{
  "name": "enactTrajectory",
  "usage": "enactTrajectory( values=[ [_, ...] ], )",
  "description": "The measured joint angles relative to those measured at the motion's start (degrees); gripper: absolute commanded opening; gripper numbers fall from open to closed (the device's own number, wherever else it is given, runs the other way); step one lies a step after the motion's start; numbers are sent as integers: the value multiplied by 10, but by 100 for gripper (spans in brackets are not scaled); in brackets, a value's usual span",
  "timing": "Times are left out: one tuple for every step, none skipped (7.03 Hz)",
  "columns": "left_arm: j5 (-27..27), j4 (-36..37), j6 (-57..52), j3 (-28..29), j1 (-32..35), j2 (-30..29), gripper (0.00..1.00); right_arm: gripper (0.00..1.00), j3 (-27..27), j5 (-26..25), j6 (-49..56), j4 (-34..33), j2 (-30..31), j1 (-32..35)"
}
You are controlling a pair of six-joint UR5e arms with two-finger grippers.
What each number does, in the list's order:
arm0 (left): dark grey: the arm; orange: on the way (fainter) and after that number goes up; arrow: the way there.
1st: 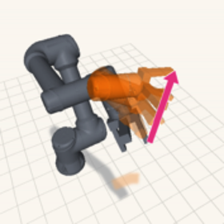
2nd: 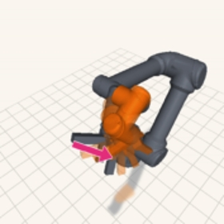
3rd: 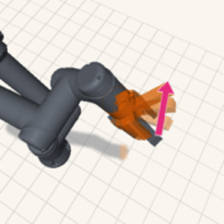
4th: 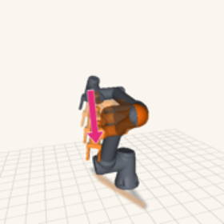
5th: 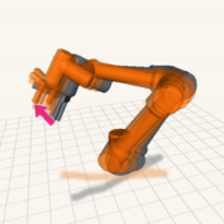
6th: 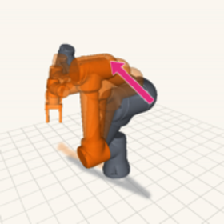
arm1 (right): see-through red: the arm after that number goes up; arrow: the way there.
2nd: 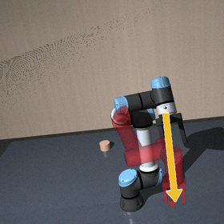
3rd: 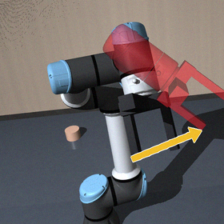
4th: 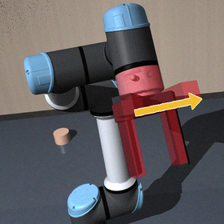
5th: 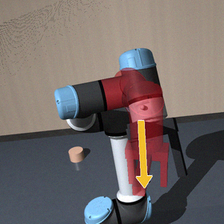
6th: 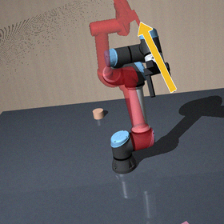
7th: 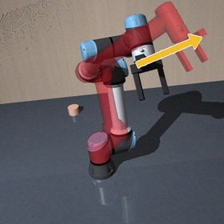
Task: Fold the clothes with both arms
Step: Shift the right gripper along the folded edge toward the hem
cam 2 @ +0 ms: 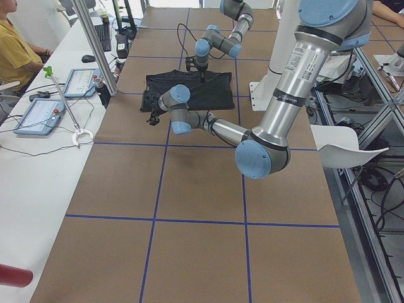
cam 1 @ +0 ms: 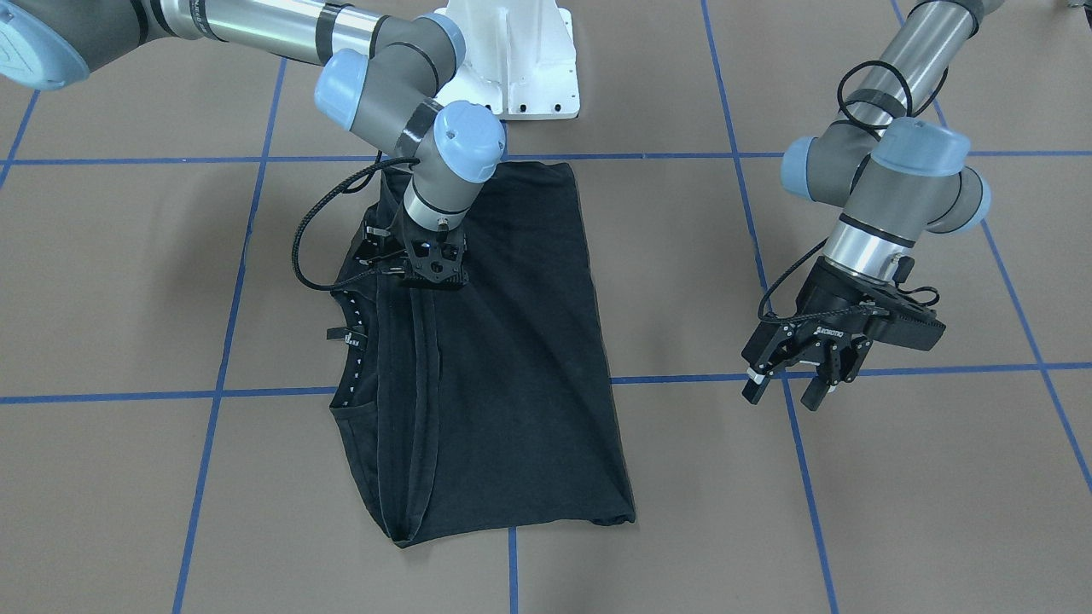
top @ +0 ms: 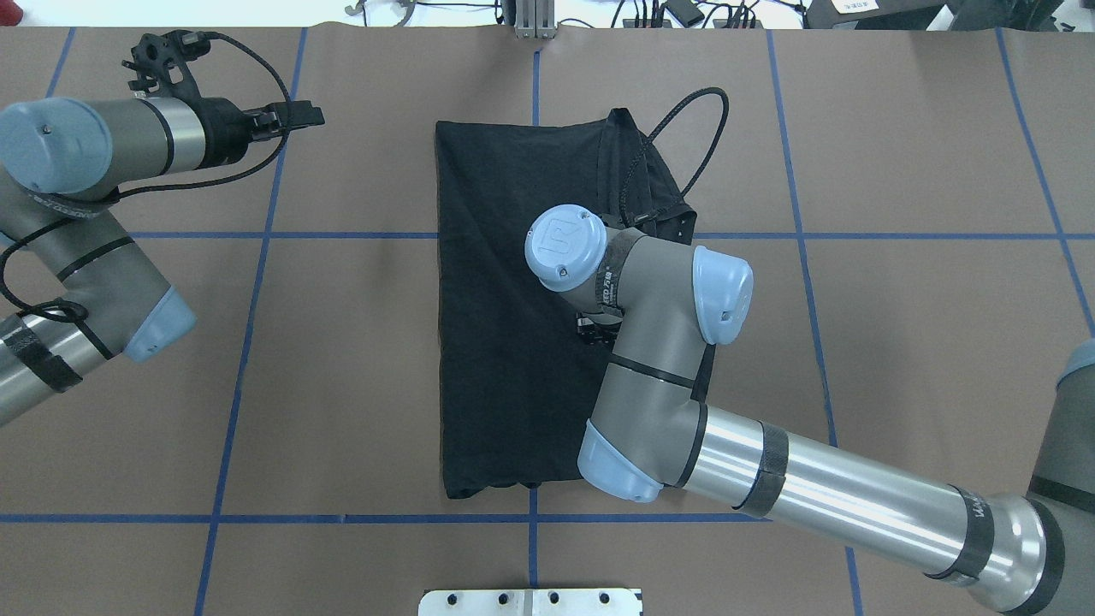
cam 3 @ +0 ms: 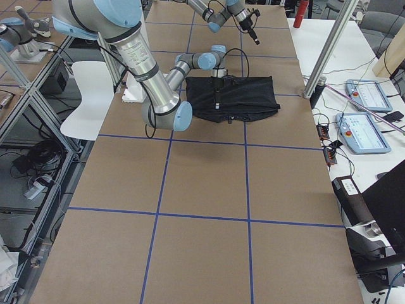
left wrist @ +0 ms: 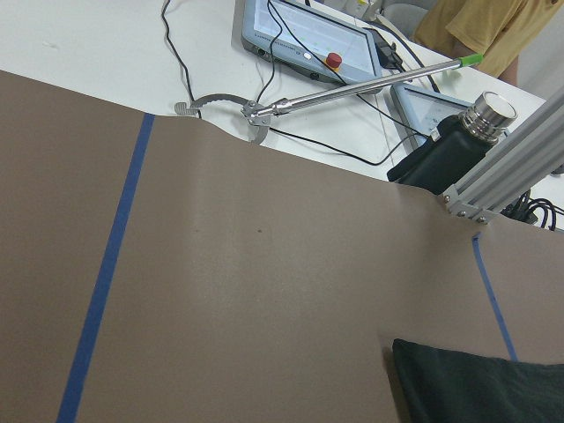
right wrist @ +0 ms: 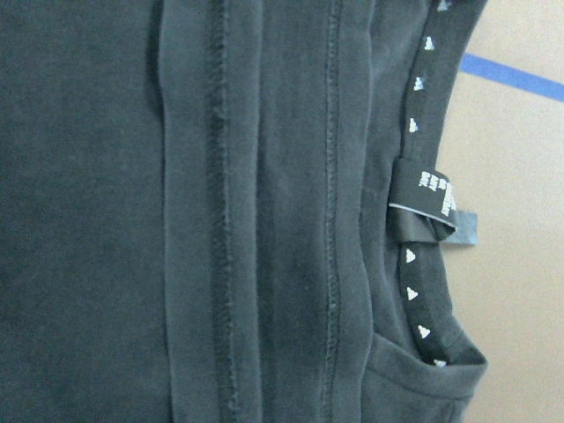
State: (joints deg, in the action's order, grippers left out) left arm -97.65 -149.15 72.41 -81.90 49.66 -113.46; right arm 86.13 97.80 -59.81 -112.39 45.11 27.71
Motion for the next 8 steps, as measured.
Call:
enactTrajectory(
  values=[
    [0, 0, 0, -1, 0, 0, 100, 100, 0, -1, 4, 0, 4, 3],
    [0, 0, 0, -3, 0, 0, 100, 100, 2, -3, 14, 1, 10, 6],
    [0, 0, 0, -5, 0, 0, 100, 100, 8, -2, 21, 0, 15, 9],
    [0, 0, 0, -5, 0, 0, 100, 100, 16, 2, 24, -3, 15, 11],
    [0, 0, 0, -5, 0, 0, 100, 100, 28, 5, 24, -12, 13, 11],
    [0, 0, 1, -5, 0, 0, 100, 100, 52, 6, 23, -36, 13, 1],
    [0, 0, 1, -5, 0, 0, 100, 50, 89, 3, 20, -69, 16, -19],
    [0, 1, 1, -5, 0, 0, 100, 30, 117, 2, 18, -92, 18, -32]
  ],
)
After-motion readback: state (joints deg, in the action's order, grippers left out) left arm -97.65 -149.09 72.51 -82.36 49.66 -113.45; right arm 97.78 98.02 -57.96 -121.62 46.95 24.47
